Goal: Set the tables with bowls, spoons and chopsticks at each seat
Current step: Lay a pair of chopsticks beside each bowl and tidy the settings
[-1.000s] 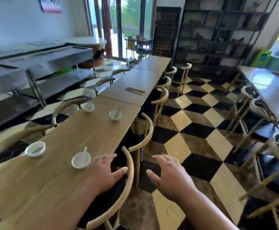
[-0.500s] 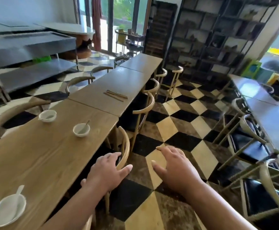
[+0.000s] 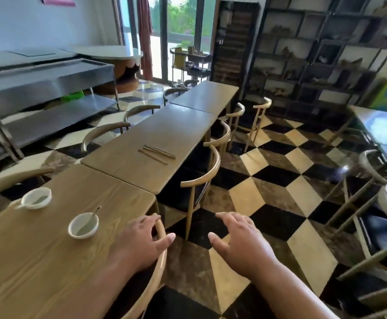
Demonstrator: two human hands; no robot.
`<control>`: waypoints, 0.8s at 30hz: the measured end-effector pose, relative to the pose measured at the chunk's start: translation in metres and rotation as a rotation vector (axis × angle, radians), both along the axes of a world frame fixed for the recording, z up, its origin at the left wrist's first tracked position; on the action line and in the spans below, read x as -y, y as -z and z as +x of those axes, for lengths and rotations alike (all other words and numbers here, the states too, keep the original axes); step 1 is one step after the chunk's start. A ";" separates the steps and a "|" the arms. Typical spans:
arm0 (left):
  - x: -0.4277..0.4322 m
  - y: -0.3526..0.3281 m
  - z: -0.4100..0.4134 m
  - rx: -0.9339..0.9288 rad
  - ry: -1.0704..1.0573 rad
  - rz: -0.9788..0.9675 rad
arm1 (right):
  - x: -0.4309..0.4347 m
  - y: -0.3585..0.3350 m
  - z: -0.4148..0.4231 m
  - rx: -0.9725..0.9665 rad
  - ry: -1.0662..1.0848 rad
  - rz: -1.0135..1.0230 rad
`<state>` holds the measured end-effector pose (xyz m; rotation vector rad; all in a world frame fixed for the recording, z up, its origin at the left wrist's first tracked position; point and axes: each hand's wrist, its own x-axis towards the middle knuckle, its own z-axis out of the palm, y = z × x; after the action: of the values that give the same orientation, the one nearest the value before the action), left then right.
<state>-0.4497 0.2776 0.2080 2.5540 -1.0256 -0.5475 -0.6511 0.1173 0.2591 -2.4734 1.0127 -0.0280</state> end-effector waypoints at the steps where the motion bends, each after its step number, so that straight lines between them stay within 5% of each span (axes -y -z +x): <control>1: 0.013 0.002 0.010 0.011 -0.034 0.006 | 0.023 0.005 0.011 0.013 -0.026 0.005; 12: 0.145 -0.039 0.088 0.074 -0.367 0.031 | 0.230 -0.010 0.155 0.059 -0.330 0.088; 24: 0.282 0.063 0.268 -0.124 -0.500 -0.001 | 0.351 0.062 0.388 -0.106 -0.479 0.052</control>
<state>-0.1816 -0.0039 0.1449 2.5978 -0.3203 -0.5492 -0.2636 -0.2333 0.1971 -2.6247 0.4302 0.2802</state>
